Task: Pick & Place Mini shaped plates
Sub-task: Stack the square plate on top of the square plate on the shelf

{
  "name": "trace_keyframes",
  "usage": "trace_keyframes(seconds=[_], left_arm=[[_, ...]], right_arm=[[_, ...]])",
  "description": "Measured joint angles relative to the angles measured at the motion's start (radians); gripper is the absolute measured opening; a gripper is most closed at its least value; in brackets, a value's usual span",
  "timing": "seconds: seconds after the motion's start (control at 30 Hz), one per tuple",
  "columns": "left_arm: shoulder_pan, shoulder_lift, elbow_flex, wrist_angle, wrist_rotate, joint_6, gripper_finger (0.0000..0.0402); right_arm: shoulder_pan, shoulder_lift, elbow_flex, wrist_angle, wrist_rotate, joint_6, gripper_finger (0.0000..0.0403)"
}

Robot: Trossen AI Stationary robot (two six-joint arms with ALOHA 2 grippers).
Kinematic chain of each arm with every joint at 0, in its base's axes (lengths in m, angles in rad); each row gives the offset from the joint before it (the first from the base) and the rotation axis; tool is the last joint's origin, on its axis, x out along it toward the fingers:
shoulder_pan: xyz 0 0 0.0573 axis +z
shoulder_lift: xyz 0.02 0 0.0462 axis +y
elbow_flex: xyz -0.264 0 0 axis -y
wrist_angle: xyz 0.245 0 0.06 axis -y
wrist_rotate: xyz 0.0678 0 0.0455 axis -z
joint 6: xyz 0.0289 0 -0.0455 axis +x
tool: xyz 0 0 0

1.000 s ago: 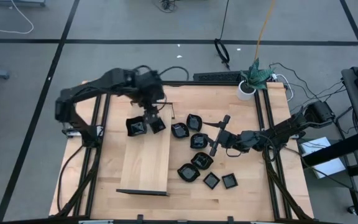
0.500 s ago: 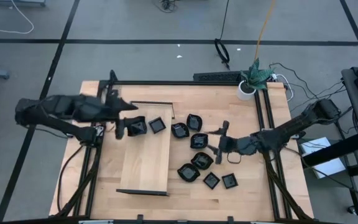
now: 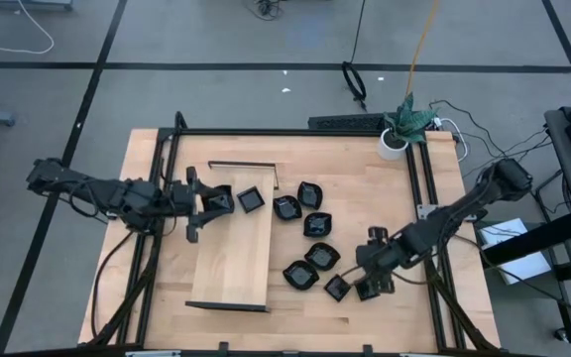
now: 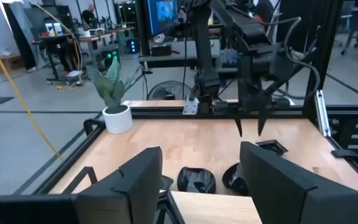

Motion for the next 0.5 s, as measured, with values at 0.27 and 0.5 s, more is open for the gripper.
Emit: trace_keyframes(seconds=[0.27,0.5], left_arm=[[0.000,-0.001,0.000,0.002,0.000,-0.025,0.0221],[0.000,0.000,0.000,0.001,0.000,-0.021,0.0221]], right_arm=[[0.035,0.052,-0.087,0.253,-0.096,-0.042,0.0180],[0.038,0.058,-0.139,0.276,-0.102,-0.055,0.0120]])
